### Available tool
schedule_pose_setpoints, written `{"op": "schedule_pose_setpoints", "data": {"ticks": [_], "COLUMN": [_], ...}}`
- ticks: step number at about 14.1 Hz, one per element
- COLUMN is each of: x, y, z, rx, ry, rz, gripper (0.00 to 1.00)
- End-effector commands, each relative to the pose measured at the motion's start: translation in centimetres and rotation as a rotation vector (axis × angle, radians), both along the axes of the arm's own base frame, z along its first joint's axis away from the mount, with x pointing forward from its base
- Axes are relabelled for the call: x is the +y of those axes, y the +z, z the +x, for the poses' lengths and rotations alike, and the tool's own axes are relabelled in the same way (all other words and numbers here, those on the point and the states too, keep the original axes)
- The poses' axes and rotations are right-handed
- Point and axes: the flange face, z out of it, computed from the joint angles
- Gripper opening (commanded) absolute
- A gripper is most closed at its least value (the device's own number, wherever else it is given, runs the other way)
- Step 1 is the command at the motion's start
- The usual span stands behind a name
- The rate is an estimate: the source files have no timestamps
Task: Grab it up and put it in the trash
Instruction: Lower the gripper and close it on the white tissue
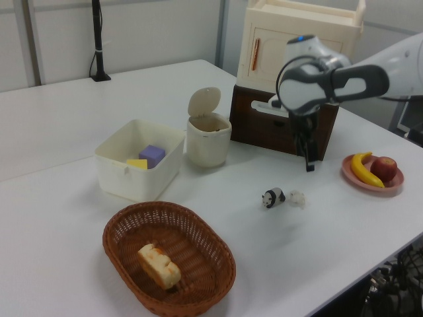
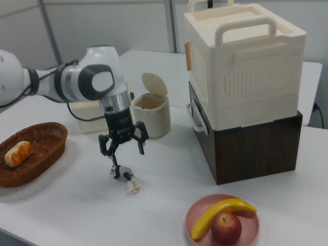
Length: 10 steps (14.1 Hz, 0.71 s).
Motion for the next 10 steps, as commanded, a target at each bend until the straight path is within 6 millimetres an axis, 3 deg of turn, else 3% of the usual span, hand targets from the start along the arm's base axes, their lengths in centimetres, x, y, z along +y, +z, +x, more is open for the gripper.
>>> {"op": "schedule_pose_setpoints", "data": {"ticks": [1, 3, 5, 10], "x": [0.7, 1.7, 1.8, 1.6], "y": [-2.6, -3.7, -5.2, -6.9], "z": [0.2, 0.0, -0.6, -0.6], "rx": [-0.024, -0.039, -0.038, -0.004], "ry": [-0.028, -0.027, -0.02, -0.013], "rz": [-0.01, -0.005, 0.001, -0.003], "gripper": [1.0, 1.0, 1.0, 1.0]}}
